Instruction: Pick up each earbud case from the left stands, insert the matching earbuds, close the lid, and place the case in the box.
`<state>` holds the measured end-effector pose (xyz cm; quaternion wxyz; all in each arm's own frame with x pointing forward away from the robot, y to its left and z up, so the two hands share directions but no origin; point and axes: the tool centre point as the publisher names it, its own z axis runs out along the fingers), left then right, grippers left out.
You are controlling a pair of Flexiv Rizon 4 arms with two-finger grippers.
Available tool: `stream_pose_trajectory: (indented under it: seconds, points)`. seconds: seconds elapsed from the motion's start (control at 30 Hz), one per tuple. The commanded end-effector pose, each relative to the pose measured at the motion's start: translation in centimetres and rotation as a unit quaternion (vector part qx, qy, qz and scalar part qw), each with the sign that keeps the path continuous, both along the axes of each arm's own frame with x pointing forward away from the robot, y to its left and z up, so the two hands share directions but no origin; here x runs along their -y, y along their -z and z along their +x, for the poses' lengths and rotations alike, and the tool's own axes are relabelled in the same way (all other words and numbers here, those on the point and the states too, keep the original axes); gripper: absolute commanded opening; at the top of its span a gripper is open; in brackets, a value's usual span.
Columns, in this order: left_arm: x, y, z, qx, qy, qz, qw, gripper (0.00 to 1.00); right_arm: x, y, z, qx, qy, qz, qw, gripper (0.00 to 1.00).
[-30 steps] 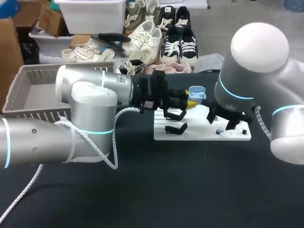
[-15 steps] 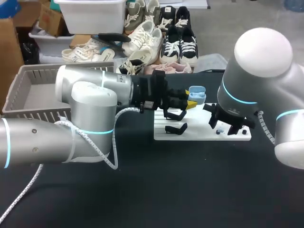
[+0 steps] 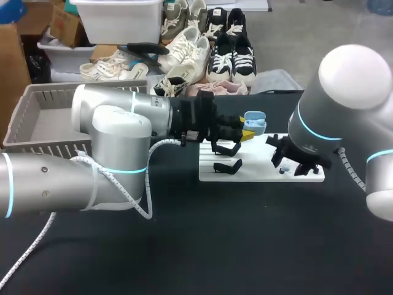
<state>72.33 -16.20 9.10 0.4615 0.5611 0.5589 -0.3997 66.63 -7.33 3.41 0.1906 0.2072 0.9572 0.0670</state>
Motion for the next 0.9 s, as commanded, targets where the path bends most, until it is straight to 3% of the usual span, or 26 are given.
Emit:
stream_pose_trajectory:
  seconds: [0.03,0.9]
  points:
    - [0.00,0.04,-0.14,0.001,-0.003,-0.001,1.000,0.00,0.02,0.41,-0.25,0.007,0.002,0.003,1.000,0.47]
    - [0.00,0.04,-0.14,0.001,-0.003,-0.001,1.000,0.00,-0.33,1.17,-0.26,0.005,0.028,0.026,0.999,0.42]
